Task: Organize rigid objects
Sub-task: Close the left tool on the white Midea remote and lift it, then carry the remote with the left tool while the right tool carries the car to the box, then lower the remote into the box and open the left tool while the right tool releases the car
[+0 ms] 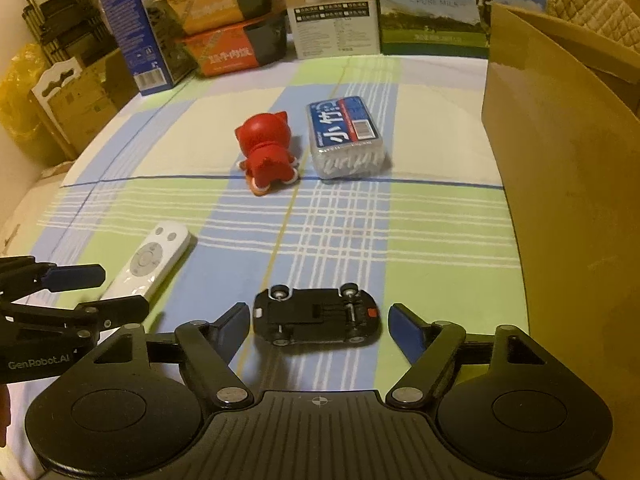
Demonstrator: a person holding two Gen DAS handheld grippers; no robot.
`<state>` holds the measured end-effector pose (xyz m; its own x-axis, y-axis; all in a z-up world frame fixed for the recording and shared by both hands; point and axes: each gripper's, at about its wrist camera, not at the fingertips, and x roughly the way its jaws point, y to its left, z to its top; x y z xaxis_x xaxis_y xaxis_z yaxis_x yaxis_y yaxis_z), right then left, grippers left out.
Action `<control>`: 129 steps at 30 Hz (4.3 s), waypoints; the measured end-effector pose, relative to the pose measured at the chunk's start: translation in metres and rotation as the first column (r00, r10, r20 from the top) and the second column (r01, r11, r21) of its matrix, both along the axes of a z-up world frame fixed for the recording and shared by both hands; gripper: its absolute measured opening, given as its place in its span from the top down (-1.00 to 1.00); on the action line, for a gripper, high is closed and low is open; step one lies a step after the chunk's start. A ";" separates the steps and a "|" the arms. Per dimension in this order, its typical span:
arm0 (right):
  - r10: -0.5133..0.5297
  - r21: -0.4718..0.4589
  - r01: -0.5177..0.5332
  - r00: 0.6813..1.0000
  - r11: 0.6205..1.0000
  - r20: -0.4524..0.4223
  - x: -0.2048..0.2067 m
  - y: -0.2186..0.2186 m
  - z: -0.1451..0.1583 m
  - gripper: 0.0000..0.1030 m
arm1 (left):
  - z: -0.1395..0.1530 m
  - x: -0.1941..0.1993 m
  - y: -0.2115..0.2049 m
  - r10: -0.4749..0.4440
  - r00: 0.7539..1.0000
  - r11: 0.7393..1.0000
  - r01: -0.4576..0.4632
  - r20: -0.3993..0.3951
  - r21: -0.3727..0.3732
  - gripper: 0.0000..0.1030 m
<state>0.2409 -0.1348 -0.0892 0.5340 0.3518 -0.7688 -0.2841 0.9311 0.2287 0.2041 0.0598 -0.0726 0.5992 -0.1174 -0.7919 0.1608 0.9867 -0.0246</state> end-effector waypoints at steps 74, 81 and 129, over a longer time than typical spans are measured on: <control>-0.342 0.051 0.340 0.912 0.939 0.226 -0.083 -0.255 0.145 -0.23 | 0.151 -0.035 -0.272 -0.272 0.944 0.950 0.294 0.188 -0.102 0.31; -0.367 0.064 0.362 0.912 0.930 0.183 -0.076 -0.274 0.124 -0.23 | 0.128 -0.018 -0.283 -0.291 0.945 0.948 0.306 0.152 -0.088 0.31; -0.307 0.052 0.303 0.932 0.952 0.191 -0.085 -0.239 0.137 -0.23 | 0.138 -0.041 -0.231 -0.205 0.966 0.972 0.219 0.157 -0.081 0.09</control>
